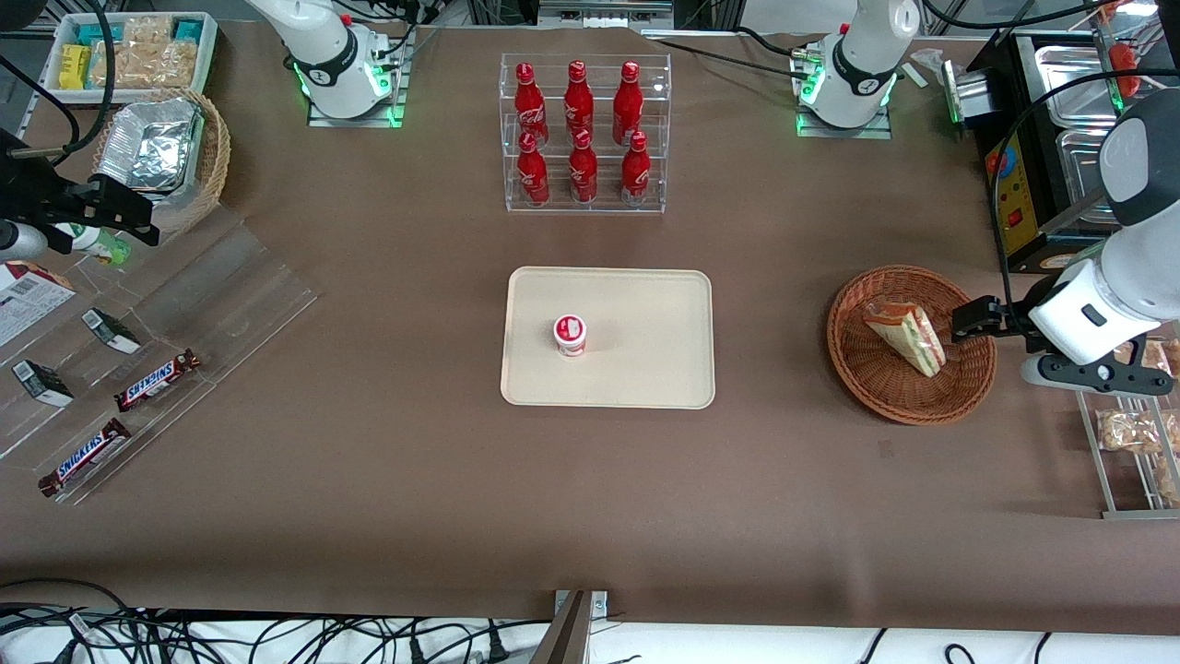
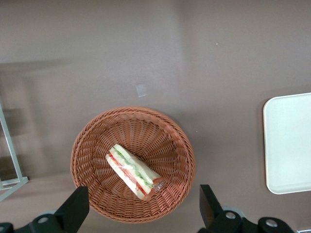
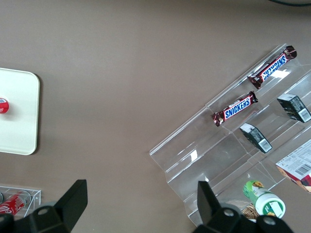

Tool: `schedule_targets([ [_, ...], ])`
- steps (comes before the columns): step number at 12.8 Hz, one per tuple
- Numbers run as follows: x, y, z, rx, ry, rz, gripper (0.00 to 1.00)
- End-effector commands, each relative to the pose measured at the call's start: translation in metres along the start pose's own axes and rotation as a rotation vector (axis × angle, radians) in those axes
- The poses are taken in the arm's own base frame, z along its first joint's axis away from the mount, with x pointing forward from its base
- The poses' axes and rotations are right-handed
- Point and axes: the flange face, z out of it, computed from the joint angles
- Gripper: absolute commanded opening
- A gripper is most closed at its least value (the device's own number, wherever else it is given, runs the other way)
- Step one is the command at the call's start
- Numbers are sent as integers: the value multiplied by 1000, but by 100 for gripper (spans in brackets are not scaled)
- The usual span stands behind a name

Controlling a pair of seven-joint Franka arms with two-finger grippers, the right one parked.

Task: Place sandwich from basket to tray
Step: 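Lower the open left gripper over the wrapped sandwich in the wicker basket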

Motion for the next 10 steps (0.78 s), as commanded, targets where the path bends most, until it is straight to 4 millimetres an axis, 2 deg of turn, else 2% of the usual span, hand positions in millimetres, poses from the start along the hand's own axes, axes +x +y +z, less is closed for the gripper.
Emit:
schedule_targets([
  [1, 4, 14, 1, -6, -10, 2, 100],
  [4, 3, 5, -3, -15, -10, -17, 100],
  [6, 1, -2, 2, -3, -23, -50, 100],
  [8, -4, -8, 10, 7, -60, -235, 100],
  [10, -11, -24, 19, 12, -107, -343, 100],
])
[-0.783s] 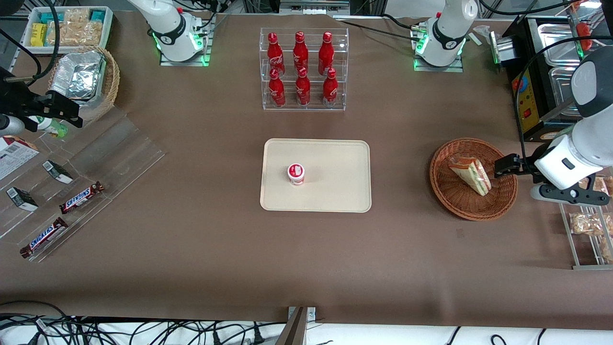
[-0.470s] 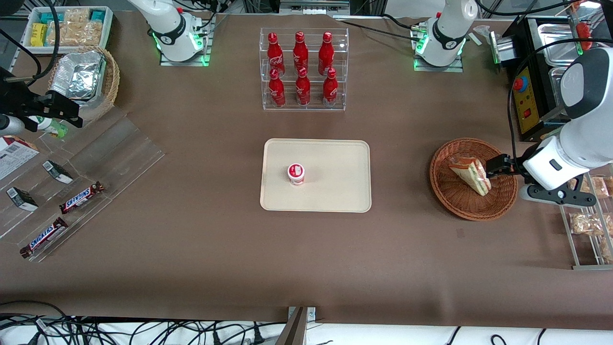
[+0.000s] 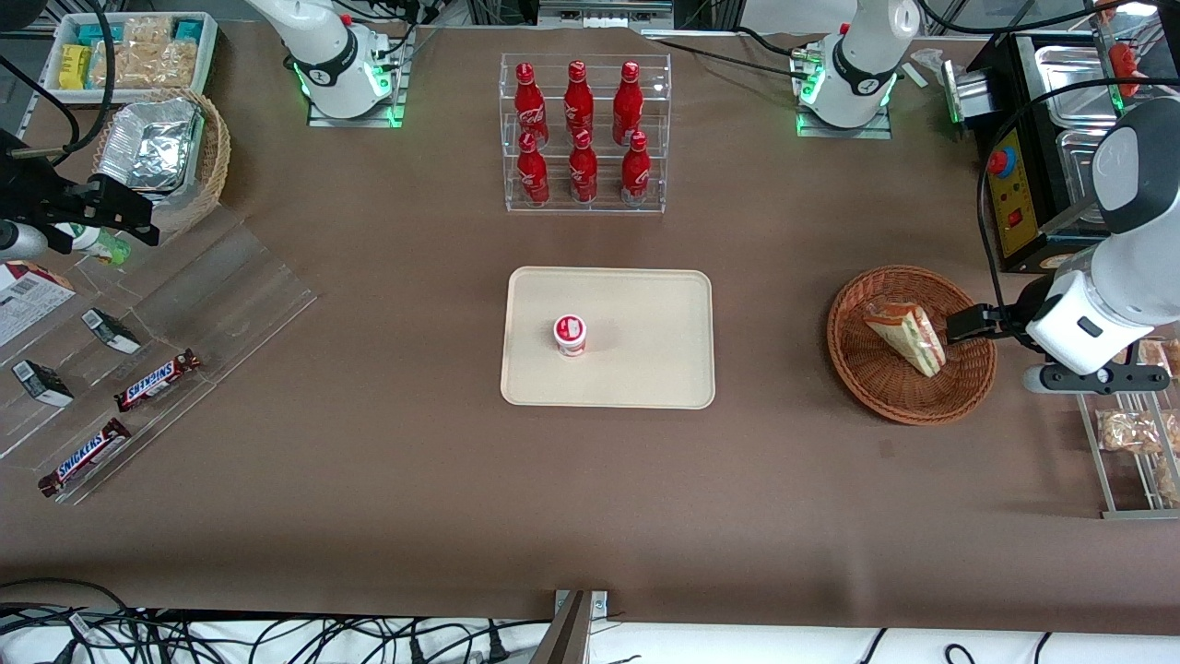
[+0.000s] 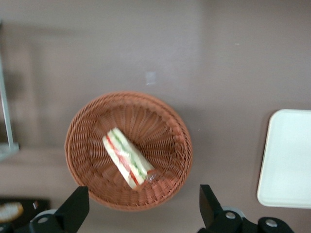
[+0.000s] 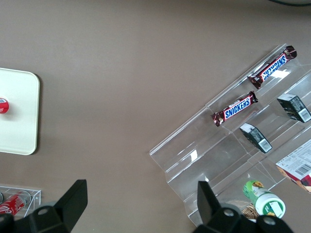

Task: Place sandwich from basket to tray
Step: 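Lower the open left gripper over the wrapped sandwich in the wicker basket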

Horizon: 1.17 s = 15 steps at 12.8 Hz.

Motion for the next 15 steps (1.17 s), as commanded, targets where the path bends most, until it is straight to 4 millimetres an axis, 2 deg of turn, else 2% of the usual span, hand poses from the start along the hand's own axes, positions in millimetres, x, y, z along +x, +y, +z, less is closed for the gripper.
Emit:
schedule_targets([
  [1, -2, -20, 11, 10, -44, -162, 100],
  [3, 0, -19, 19, 12, -39, -347, 100],
  [6, -4, -14, 61, 9, -24, -552, 100],
  [8, -18, -13, 89, 14, -25, -576, 100],
  [11, -49, -16, 132, -11, 40, -632, 100],
  [15, -63, -19, 162, 90, 45, -621, 100],
])
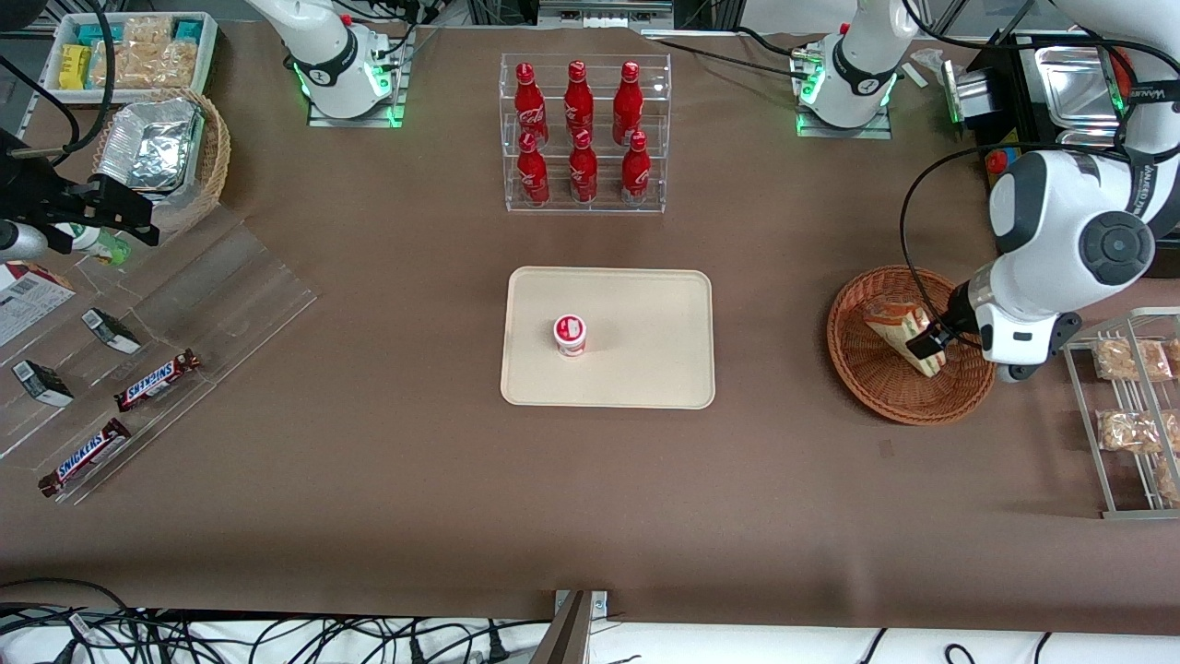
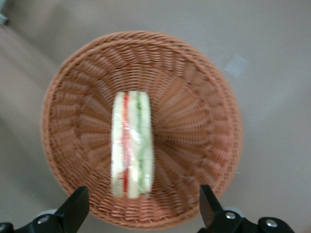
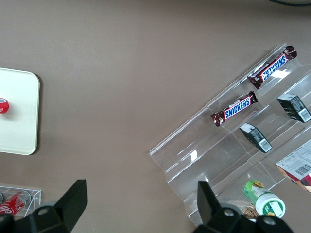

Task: Place sandwich from basket to tray
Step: 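Lower the open left gripper over the wrapped sandwich in the wicker basket, then close the left gripper on the sandwich and lift it from the basket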

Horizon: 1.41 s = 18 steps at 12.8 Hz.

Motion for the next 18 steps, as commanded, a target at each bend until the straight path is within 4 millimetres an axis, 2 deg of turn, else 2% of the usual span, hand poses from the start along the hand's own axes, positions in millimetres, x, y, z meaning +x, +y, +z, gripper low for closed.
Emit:
schedule_targets([
  [1, -15, -11, 10, 20, 41, -10, 100],
  [5, -22, -12, 40, -18, 65, -41, 100],
  [9, -24, -14, 68, 63, 110, -27, 100],
  [11, -26, -12, 78, 50, 125, -44, 100],
  [13, -28, -11, 87, 36, 126, -63, 100],
  [16, -29, -10, 87, 35, 126, -92, 99],
  [18, -30, -9, 88, 33, 126, -132, 58],
])
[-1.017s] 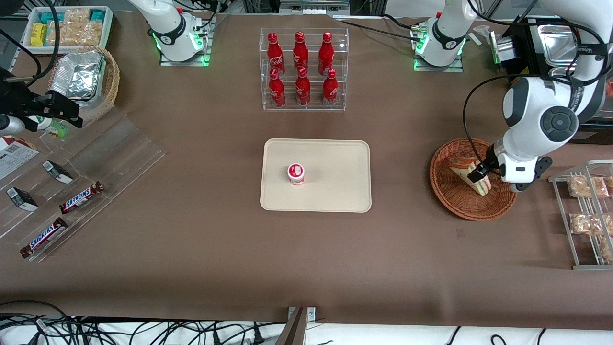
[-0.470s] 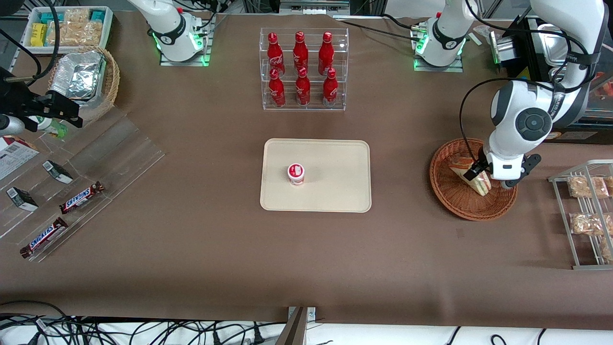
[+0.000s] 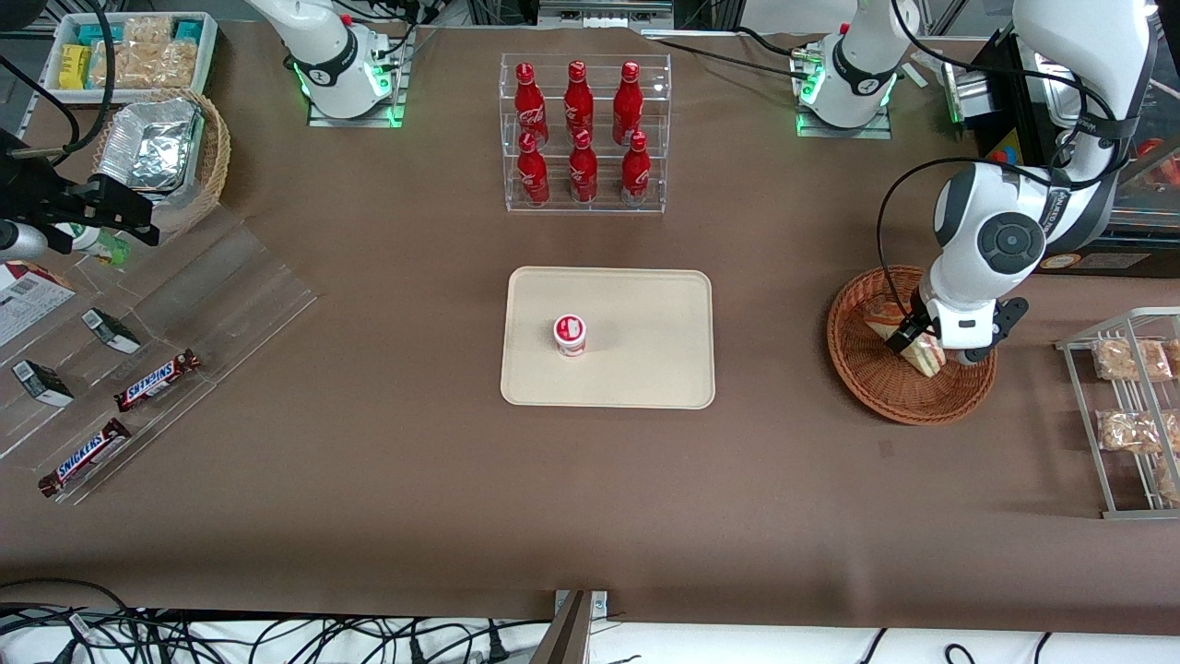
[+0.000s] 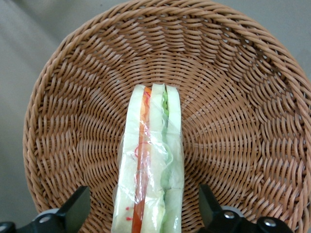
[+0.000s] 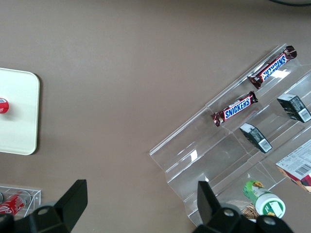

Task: Place sandwich from basket to tray
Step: 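Close the left gripper on the sandwich and lift it from the basket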

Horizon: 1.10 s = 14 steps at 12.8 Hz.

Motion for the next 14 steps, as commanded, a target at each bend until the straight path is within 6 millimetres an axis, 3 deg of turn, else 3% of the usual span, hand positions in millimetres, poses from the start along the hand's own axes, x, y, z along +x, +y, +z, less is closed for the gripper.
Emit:
schedule_targets([
  [1, -4, 1, -2, 3, 18, -27, 44],
  [2, -5, 2, -2, 6, 17, -26, 36],
  [5, -6, 2, -4, 9, 17, -24, 35],
  [7, -10, 12, -19, 6, 25, -6, 35],
  [9, -18, 42, -60, 9, 35, 37, 36],
  [11, -23, 71, -115, 47, 23, 79, 36],
  [14, -46, 104, -185, 27, -19, 156, 36],
])
